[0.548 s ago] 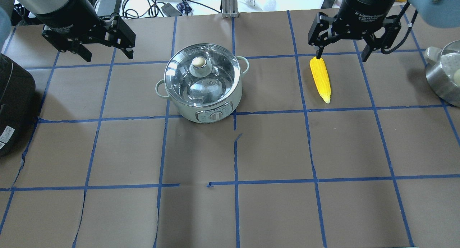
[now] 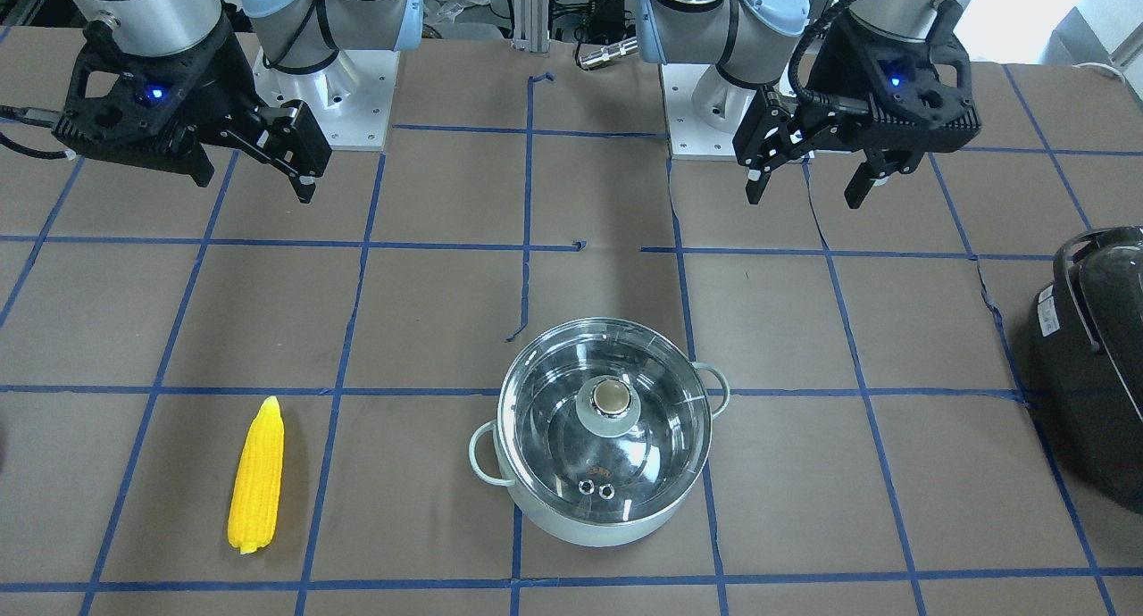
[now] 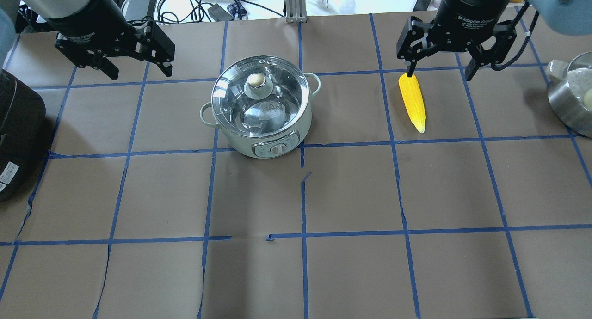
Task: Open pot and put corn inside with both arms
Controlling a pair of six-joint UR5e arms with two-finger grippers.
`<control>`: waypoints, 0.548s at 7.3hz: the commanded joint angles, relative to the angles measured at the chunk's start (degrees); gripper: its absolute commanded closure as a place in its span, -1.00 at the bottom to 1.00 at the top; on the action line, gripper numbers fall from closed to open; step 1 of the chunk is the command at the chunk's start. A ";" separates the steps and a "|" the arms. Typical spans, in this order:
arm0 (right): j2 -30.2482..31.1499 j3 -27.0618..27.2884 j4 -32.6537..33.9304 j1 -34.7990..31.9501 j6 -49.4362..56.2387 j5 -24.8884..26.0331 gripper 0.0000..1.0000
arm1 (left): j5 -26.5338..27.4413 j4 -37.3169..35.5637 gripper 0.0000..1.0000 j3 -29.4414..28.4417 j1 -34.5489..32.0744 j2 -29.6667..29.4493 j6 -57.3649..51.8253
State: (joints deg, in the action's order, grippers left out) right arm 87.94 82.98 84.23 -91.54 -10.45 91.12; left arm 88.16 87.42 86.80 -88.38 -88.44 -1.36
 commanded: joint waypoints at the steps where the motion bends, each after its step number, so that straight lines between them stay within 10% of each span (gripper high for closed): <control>1: 0.04 -0.01 -0.03 -0.04 -0.01 0.03 -1.00 | 0.43 0.03 -1.00 -0.31 -0.04 0.03 0.21; 4: -0.05 -0.01 0.76 0.05 -0.10 0.37 -1.00 | 0.26 0.12 -1.00 -2.15 0.05 -1.99 1.79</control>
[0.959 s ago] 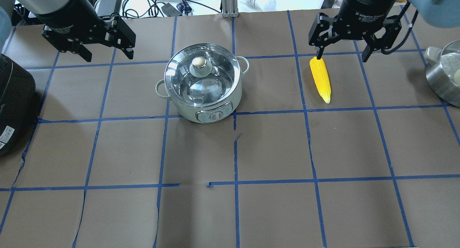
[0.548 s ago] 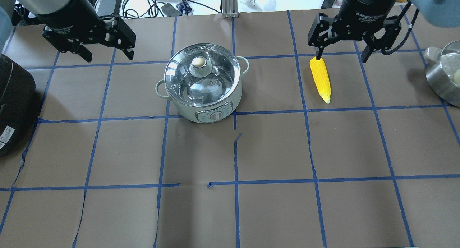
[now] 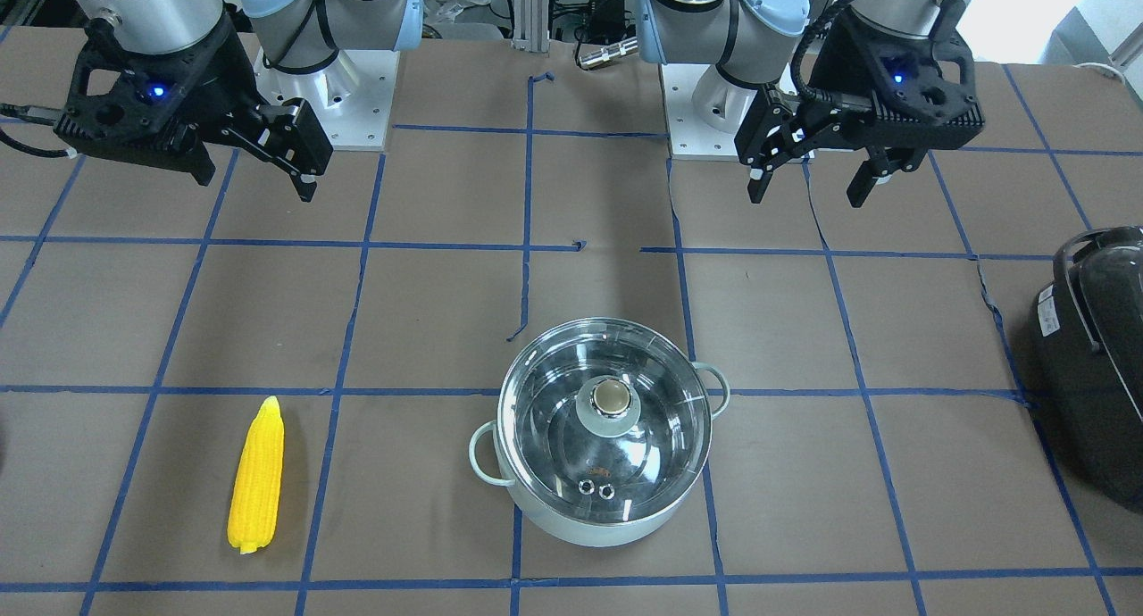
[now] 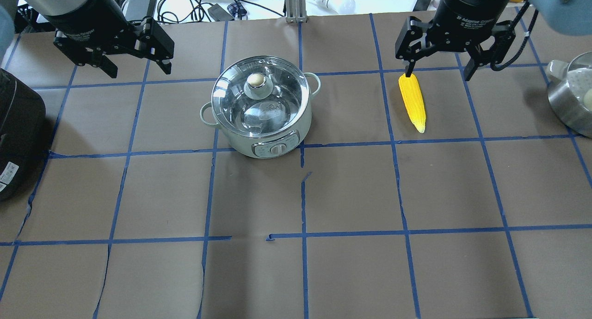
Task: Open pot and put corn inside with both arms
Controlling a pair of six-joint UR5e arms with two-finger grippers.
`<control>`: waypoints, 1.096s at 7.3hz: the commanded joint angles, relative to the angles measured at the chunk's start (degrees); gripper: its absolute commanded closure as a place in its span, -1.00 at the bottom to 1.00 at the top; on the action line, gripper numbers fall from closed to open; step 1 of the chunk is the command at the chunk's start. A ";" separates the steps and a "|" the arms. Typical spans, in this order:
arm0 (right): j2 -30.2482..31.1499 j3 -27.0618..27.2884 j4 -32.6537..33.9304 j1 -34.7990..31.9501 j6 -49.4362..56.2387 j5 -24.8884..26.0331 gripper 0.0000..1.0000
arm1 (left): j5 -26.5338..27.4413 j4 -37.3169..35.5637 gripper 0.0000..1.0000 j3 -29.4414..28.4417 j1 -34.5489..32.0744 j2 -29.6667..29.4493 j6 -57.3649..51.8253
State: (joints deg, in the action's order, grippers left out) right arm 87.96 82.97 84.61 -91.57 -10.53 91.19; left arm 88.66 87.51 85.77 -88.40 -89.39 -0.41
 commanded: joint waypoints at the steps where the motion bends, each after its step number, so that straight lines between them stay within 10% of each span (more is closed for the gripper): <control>1: -0.07 0.00 0.30 0.08 -0.01 0.48 -1.00 | -0.85 0.03 -1.00 -1.74 0.07 -2.35 4.15; 8: -0.69 0.18 0.73 1.21 0.77 0.14 -1.00 | -0.77 -9.70 -1.00 -13.27 -11.77 -23.43 21.81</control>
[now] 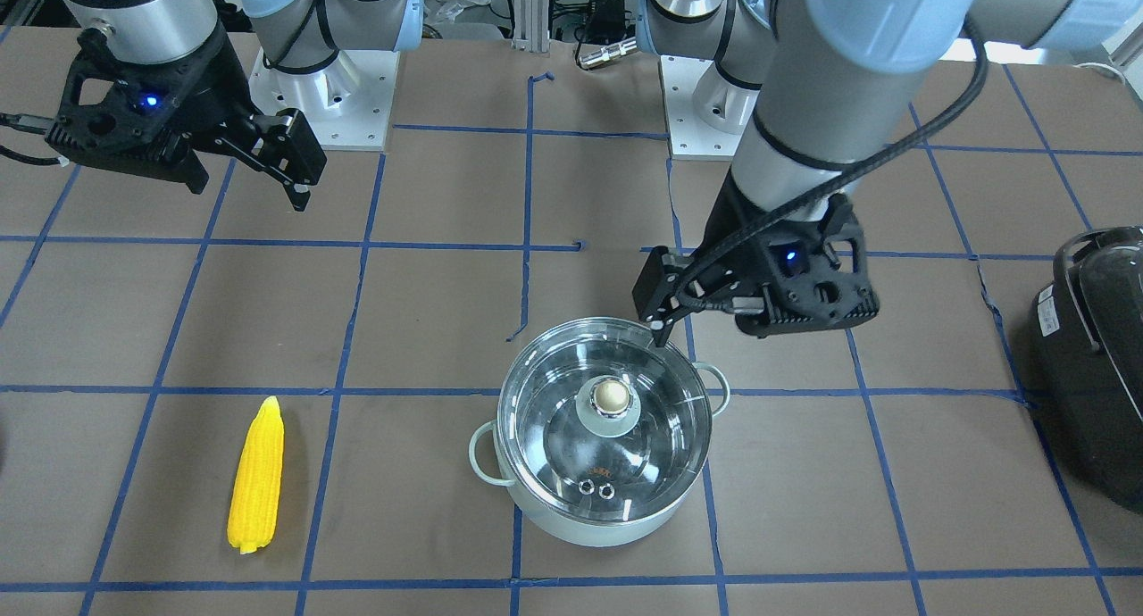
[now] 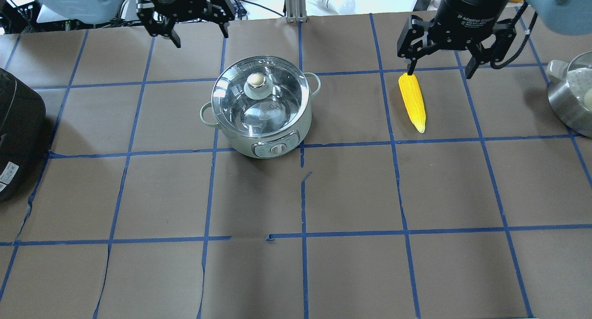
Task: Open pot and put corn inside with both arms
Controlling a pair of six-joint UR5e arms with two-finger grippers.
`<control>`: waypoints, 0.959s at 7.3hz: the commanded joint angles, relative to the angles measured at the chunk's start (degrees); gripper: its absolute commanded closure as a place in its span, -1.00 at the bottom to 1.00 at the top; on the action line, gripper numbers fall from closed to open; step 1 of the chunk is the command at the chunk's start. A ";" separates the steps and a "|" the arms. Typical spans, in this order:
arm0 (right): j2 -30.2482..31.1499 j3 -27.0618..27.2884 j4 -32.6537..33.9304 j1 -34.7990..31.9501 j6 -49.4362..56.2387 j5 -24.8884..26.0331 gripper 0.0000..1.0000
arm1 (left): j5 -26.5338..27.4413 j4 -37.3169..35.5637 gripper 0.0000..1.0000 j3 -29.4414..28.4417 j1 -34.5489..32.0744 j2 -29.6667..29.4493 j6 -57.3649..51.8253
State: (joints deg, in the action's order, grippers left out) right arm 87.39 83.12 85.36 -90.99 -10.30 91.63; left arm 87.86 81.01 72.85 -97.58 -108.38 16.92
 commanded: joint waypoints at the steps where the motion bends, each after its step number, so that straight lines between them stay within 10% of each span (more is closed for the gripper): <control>1: -0.20 0.20 -0.11 1.33 2.02 -0.40 -1.00 | 0.46 -3.92 -1.00 -0.25 -5.66 -6.82 6.79; 7: -7.49 4.23 10.84 2.66 4.76 0.22 -1.00 | 2.67 -15.18 -0.88 8.36 -4.55 -7.72 1.89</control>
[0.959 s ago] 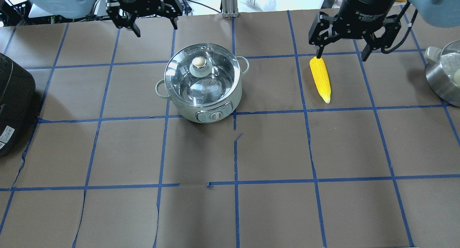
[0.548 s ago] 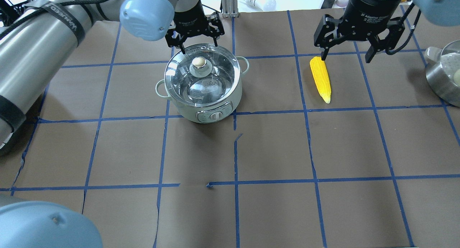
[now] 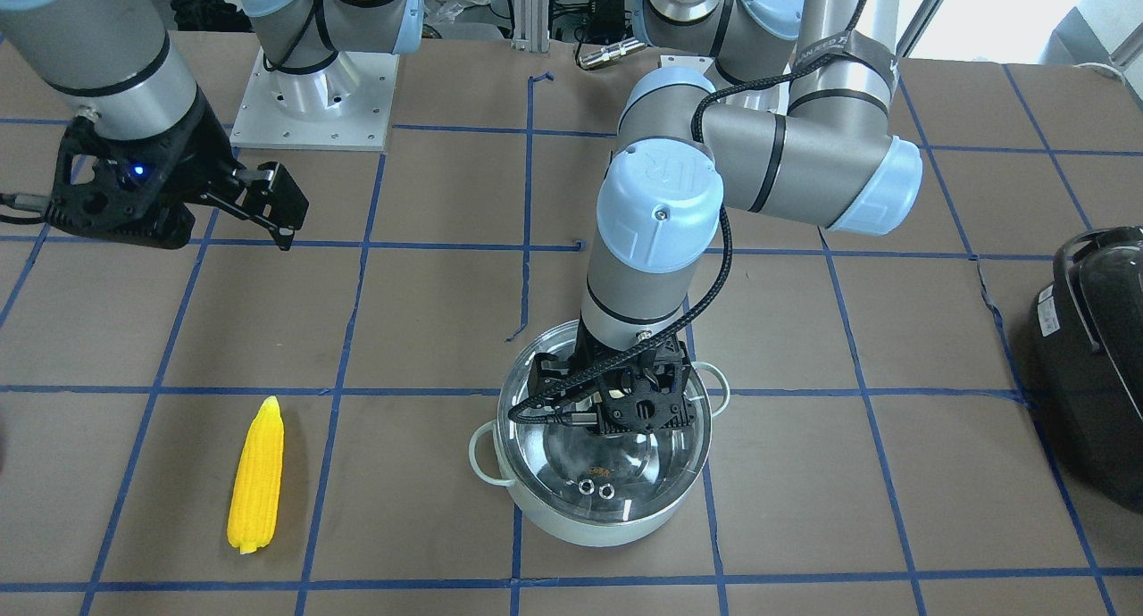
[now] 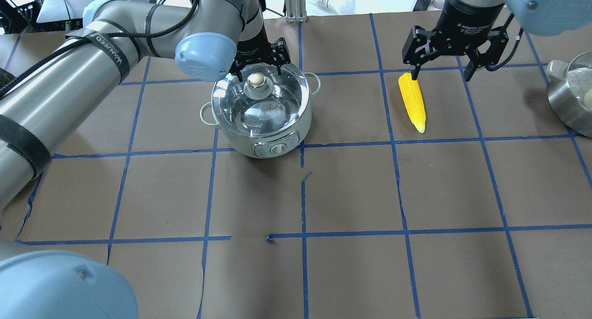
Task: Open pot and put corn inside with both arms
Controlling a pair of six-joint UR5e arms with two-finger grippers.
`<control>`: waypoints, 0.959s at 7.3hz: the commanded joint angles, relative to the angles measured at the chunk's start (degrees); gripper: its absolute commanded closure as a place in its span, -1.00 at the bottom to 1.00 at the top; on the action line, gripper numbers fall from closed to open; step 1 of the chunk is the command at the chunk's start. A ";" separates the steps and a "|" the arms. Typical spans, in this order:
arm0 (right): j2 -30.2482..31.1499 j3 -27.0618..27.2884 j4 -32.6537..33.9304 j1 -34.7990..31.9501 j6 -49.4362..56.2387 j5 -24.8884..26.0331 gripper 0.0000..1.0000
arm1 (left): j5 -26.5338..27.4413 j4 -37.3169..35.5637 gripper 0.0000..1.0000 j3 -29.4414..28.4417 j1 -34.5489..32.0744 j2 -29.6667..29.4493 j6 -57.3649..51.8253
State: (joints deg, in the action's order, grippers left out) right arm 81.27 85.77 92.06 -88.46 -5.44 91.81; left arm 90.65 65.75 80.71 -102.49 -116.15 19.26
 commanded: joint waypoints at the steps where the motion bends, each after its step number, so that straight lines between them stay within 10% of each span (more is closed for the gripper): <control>1: -4.25 3.68 10.18 0.13 0.08 -0.05 -1.00 | -0.21 0.42 -0.55 0.41 0.37 -0.04 -0.28; 7: -17.08 7.66 30.24 6.81 5.80 -1.28 -1.00 | -0.82 1.66 -0.43 0.68 -0.07 0.48 0.34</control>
State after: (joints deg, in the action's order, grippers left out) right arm 67.28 92.74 117.90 -82.26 0.10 90.87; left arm 89.88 67.31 81.41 -102.51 -115.46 19.47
